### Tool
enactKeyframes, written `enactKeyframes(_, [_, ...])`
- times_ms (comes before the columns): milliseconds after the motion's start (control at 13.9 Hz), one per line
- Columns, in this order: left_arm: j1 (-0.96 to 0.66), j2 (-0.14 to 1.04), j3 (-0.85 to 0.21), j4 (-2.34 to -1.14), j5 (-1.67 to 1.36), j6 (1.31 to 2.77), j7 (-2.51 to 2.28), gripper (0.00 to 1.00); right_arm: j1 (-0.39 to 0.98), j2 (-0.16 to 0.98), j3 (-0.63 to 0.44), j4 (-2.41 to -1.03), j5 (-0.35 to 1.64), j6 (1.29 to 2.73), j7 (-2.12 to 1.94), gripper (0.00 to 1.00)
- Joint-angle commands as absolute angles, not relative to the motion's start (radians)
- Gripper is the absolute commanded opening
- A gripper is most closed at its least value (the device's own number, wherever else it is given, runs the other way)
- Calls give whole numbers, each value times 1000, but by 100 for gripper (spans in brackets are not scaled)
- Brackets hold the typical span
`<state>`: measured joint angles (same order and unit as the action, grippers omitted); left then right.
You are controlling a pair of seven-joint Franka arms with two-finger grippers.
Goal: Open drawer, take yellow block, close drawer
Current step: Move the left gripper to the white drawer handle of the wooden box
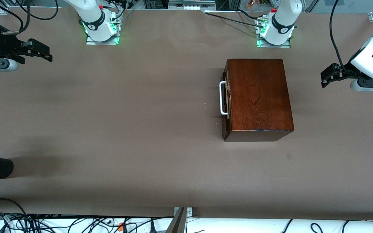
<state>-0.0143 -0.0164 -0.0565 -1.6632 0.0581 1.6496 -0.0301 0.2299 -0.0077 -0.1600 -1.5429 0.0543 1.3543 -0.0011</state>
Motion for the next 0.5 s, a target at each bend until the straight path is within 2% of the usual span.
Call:
enactKeyframes(0, [-15,-26,-55,-1664,54,1638,-9,100,230,-17,-160,-1540,66,1351,6,100])
enactKeyframes(432, [-18,-23,-55,-1658,52,1620,-20,100,230,-17,-161,-1542,66,1350,6,100])
